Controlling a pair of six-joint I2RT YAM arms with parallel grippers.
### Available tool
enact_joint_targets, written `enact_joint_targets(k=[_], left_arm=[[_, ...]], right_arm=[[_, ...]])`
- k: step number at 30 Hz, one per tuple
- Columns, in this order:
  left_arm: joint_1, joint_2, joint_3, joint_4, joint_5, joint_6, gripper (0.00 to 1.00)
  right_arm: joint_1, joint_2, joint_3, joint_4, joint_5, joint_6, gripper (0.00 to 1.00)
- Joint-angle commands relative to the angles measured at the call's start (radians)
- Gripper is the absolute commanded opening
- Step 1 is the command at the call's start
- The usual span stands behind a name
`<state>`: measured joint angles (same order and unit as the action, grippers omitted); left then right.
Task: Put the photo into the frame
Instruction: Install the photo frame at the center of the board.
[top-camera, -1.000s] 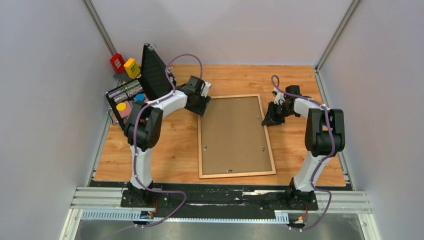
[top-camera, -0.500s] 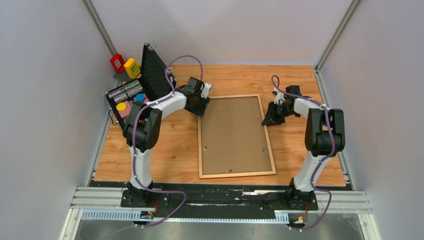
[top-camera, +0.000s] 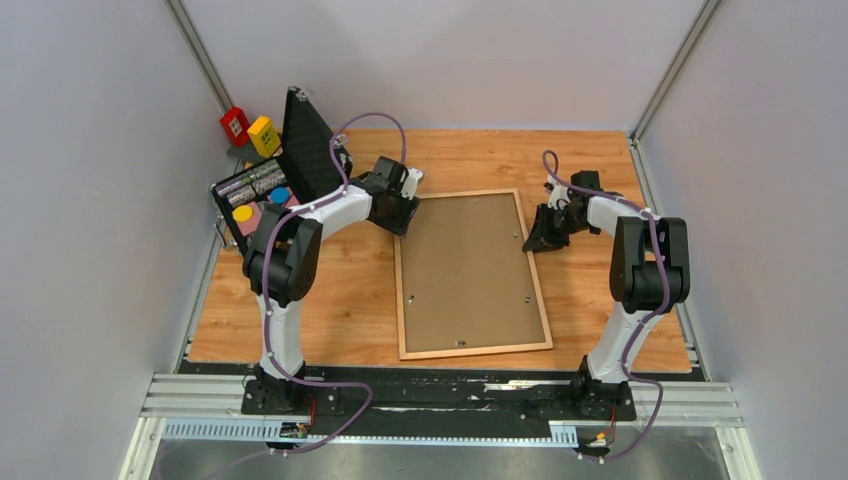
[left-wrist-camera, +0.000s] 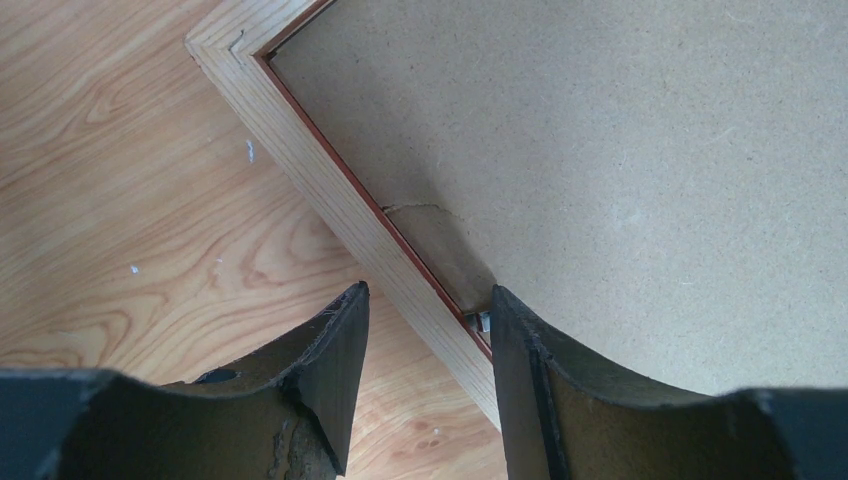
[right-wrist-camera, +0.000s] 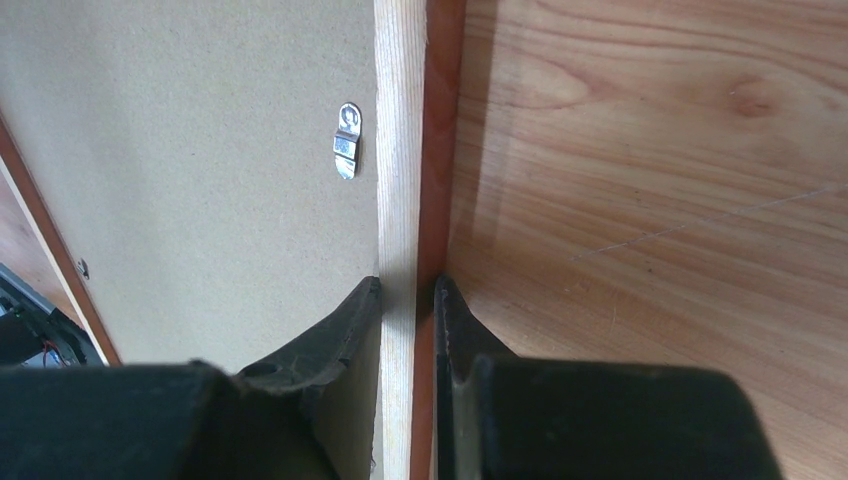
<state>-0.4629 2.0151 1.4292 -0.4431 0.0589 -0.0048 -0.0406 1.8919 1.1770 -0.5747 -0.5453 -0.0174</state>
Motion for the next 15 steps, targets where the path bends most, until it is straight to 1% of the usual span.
enact_joint_targets(k=[1, 3, 4, 5, 6, 7, 8, 10, 11, 12, 15], left_arm=[[-0.002, -0.048, -0.027, -0.099, -0.012, 0.034, 0.58], [-0.001, -0.055, -0.019, -0.101, -0.012, 0.032, 0.63], [-0.001, -0.059, -0.016, -0.102, -0.012, 0.031, 0.69], [0.0, -0.061, -0.007, -0.105, -0.012, 0.03, 0.72], [0.0, -0.065, -0.002, -0.106, -0.011, 0.028, 0.8], [0.0, -0.068, 0.006, -0.109, -0.01, 0.026, 0.82], [0.002, -0.072, 0.011, -0.111, -0.008, 0.026, 0.88], [0.004, -0.084, 0.02, -0.115, 0.005, 0.026, 0.93], [0.006, -0.095, 0.018, -0.116, 0.02, 0.028, 0.94], [0.006, -0.1, 0.015, -0.117, 0.026, 0.029, 0.96], [0.006, -0.131, -0.012, -0.117, 0.076, 0.038, 0.98]], right_arm=[[-0.003, 0.04, -0.027, -0.018, 0.038, -0.003, 0.0], [-0.002, 0.041, -0.027, -0.018, 0.036, -0.004, 0.0], [-0.002, 0.041, -0.027, -0.018, 0.035, -0.004, 0.0], [-0.002, 0.041, -0.028, -0.019, 0.035, -0.004, 0.0], [-0.002, 0.042, -0.028, -0.019, 0.034, -0.004, 0.0], [-0.002, 0.04, -0.028, -0.018, 0.033, -0.003, 0.0], [-0.002, 0.039, -0.028, -0.018, 0.033, -0.005, 0.0], [-0.002, 0.036, -0.028, -0.017, 0.03, -0.006, 0.01], [-0.003, 0.034, -0.028, -0.018, 0.028, -0.005, 0.02], [-0.002, 0.032, -0.027, -0.017, 0.026, -0.005, 0.05], [-0.002, 0.026, -0.024, -0.018, 0.017, -0.003, 0.15]])
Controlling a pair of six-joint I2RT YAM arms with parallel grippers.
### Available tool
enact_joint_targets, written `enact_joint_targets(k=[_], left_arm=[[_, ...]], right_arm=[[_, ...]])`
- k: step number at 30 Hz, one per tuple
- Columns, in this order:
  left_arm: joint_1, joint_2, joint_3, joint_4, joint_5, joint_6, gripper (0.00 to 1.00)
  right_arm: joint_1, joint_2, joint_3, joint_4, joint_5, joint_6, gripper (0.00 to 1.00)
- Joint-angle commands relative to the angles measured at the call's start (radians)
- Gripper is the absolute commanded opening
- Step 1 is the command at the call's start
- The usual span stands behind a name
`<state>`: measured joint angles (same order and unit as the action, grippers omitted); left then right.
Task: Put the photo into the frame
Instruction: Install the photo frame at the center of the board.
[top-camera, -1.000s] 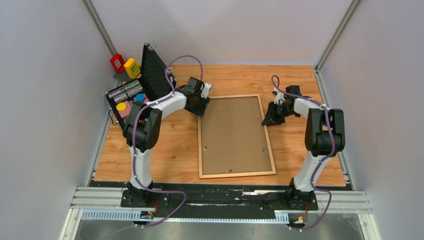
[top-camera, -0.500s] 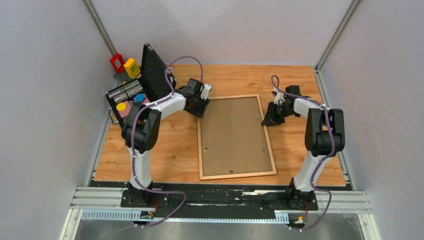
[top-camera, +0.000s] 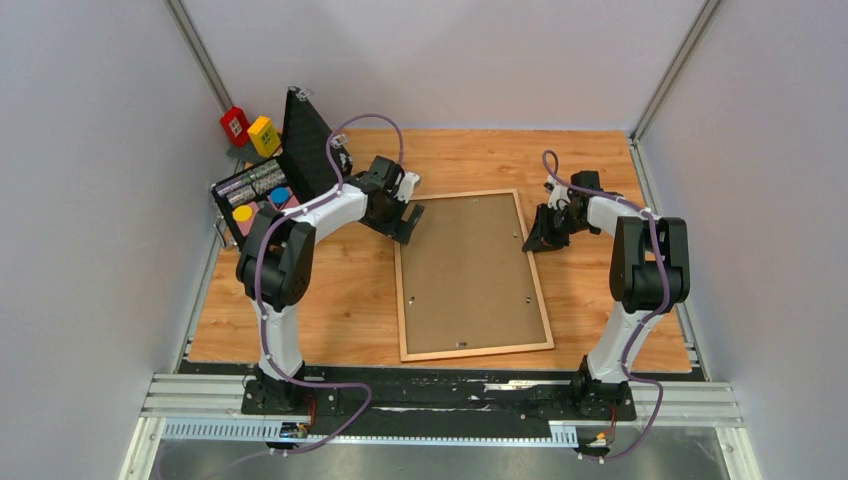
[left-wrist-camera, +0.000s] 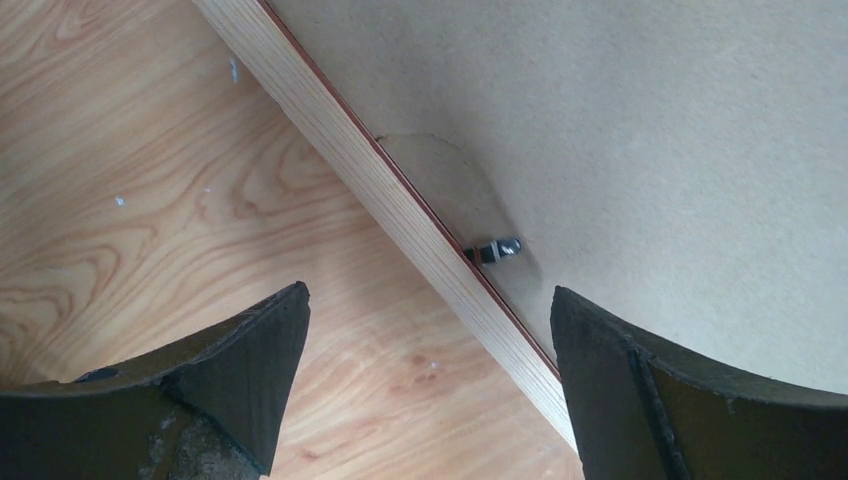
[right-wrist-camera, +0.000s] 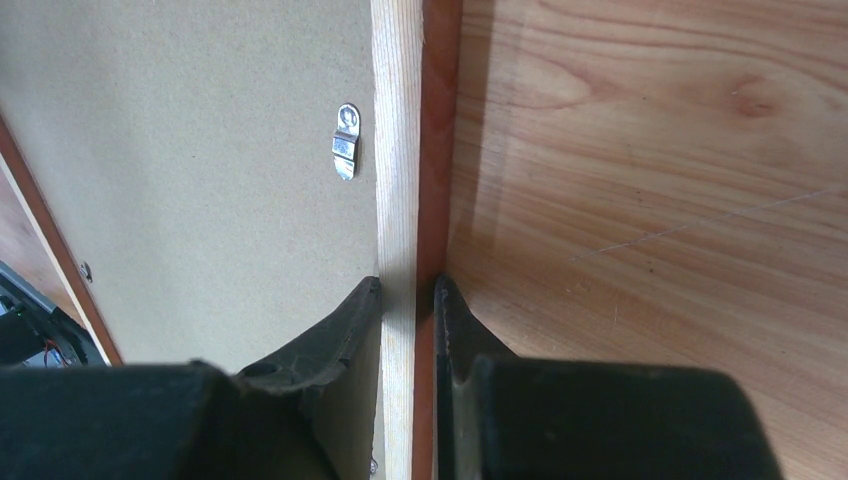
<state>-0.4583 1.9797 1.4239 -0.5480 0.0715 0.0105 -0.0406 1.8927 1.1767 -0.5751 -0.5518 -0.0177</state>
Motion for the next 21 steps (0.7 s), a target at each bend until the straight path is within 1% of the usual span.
enact_joint_targets(k=[1, 5, 9, 12, 14, 21], left_arm=[[0.001, -0.101, -0.022, -0.012, 0.072, 0.025, 0.98], [0.001, -0.125, -0.065, -0.012, 0.116, 0.034, 0.95], [0.001, -0.13, -0.099, -0.018, 0.151, 0.04, 0.87], [0.002, -0.126, -0.116, -0.017, 0.173, 0.043, 0.78], [0.001, -0.12, -0.125, -0.017, 0.196, 0.042, 0.74], [0.001, -0.095, -0.122, -0.019, 0.237, 0.036, 0.65]], right_arm=[[-0.002, 0.023, -0.021, -0.017, 0.02, -0.002, 0.2], [-0.002, 0.009, -0.011, -0.017, 0.014, 0.004, 0.37], [-0.002, -0.001, 0.009, -0.017, 0.009, 0.001, 0.49], [-0.001, 0.002, 0.029, -0.019, 0.01, -0.002, 0.52], [0.0, 0.011, 0.046, -0.019, 0.005, -0.001, 0.54], [0.024, 0.05, 0.098, -0.013, 0.044, 0.008, 0.55]])
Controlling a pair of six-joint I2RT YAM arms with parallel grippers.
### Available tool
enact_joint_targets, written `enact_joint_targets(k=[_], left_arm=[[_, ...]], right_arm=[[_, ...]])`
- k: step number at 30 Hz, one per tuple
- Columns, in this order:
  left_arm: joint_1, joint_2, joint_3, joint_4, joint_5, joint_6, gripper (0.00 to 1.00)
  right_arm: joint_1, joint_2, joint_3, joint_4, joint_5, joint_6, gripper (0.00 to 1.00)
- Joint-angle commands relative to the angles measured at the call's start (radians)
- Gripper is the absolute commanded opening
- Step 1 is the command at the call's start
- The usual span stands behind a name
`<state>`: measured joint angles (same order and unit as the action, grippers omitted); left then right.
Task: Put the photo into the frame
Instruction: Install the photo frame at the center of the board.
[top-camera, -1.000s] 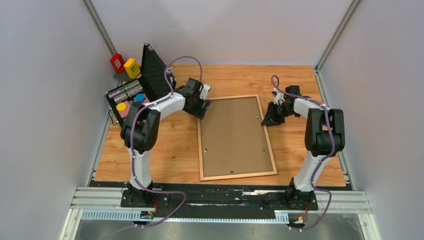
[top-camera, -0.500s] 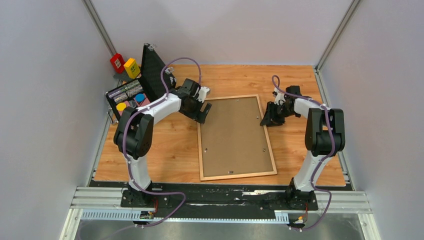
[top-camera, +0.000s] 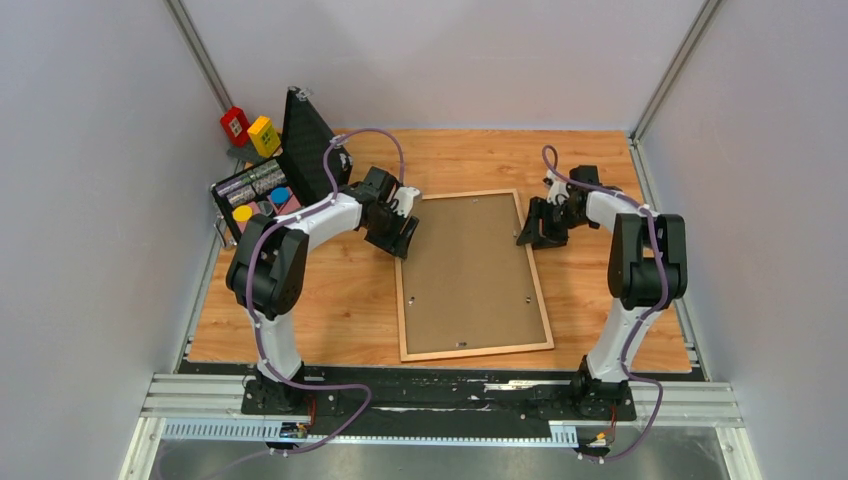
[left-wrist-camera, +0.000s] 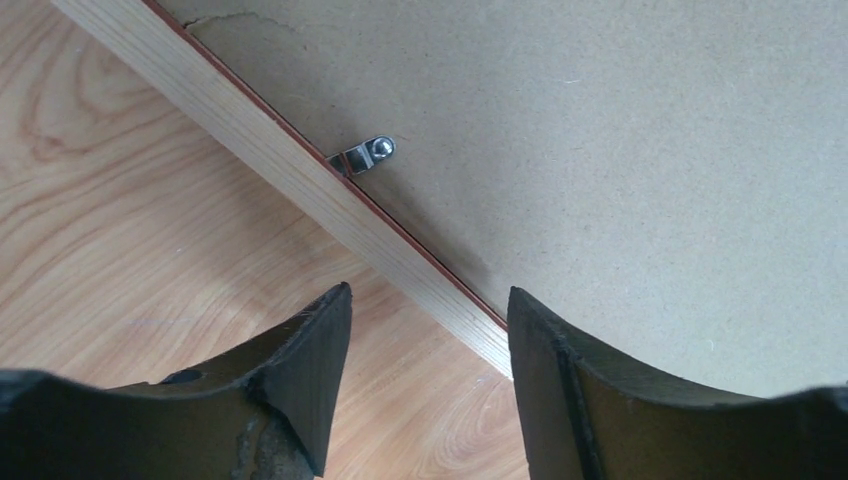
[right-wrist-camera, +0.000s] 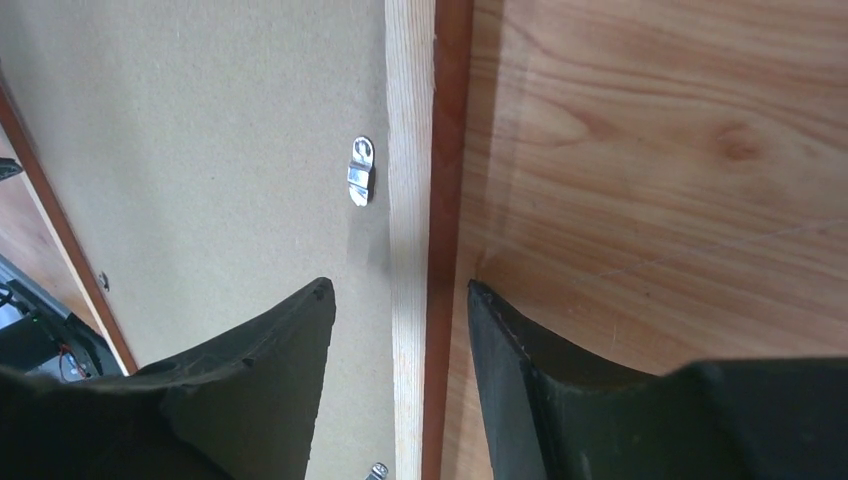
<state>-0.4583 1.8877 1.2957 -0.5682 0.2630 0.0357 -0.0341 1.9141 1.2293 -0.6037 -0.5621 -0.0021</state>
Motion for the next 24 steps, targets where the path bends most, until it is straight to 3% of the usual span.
enact_joint_targets(k=[1, 12, 24], left_arm=[[0.001, -0.002, 0.006, 0.001, 0.049, 0.011, 0.65], [0.002, 0.022, 0.01, 0.005, 0.077, 0.006, 0.57], [0.001, 0.016, 0.015, 0.003, 0.081, 0.003, 0.56]], right_arm=[[0.021, 0.034, 0.053, 0.017, 0.062, -0.006, 0.55], [0.09, 0.107, 0.152, 0.022, 0.159, 0.029, 0.53], [0.135, 0.096, 0.114, 0.053, 0.282, 0.021, 0.51]])
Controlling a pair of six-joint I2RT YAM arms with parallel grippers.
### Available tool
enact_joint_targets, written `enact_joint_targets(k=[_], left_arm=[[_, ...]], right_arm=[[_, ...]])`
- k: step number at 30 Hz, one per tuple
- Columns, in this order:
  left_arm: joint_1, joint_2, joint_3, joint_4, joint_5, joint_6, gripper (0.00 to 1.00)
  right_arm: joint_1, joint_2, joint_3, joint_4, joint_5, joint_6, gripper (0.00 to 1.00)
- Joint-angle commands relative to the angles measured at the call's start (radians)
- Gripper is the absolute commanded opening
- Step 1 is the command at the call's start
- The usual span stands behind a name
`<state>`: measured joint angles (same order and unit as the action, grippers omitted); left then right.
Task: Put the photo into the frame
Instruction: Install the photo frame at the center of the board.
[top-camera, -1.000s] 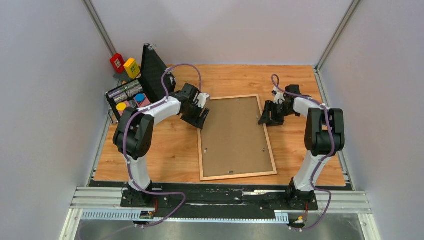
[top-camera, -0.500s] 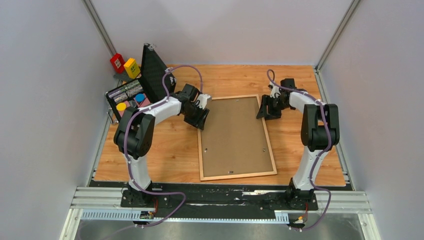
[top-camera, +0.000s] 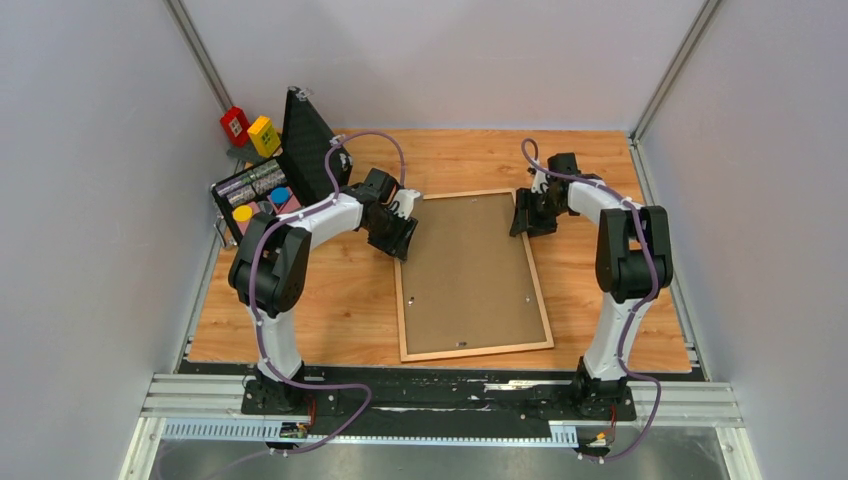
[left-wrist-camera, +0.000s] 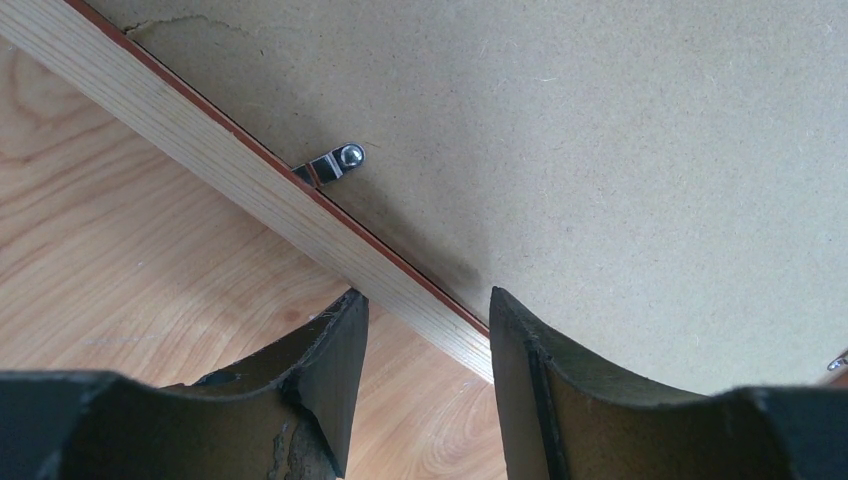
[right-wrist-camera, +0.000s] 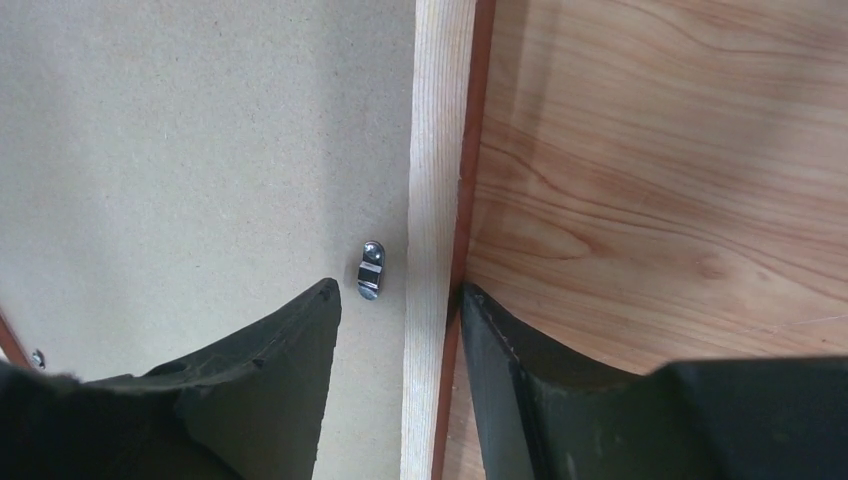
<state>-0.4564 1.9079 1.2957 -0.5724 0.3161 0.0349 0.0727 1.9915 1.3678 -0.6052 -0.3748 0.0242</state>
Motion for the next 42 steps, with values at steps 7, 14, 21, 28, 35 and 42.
enact_joint_targets(k=[7, 14, 21, 28, 35, 42], left_arm=[[-0.001, -0.007, 0.015, 0.006, 0.029, 0.004, 0.55], [-0.001, -0.007, 0.014, 0.006, 0.029, 0.005, 0.55], [-0.001, -0.008, 0.013, 0.004, 0.026, 0.008, 0.54], [0.0, -0.012, 0.011, 0.005, 0.022, 0.013, 0.54], [0.0, -0.011, 0.011, 0.004, 0.017, 0.018, 0.52], [0.0, -0.01, 0.013, 0.002, 0.011, 0.025, 0.51]], right_arm=[[0.046, 0.012, -0.059, 0.099, 0.168, 0.018, 0.47], [0.049, 0.004, -0.07, 0.118, 0.184, 0.021, 0.36], [0.046, -0.002, -0.071, 0.117, 0.17, -0.001, 0.27], [0.045, 0.002, -0.045, 0.111, 0.13, -0.041, 0.22], [0.042, 0.007, -0.018, 0.105, 0.1, -0.093, 0.12], [0.011, 0.025, 0.02, 0.095, 0.037, -0.131, 0.1]])
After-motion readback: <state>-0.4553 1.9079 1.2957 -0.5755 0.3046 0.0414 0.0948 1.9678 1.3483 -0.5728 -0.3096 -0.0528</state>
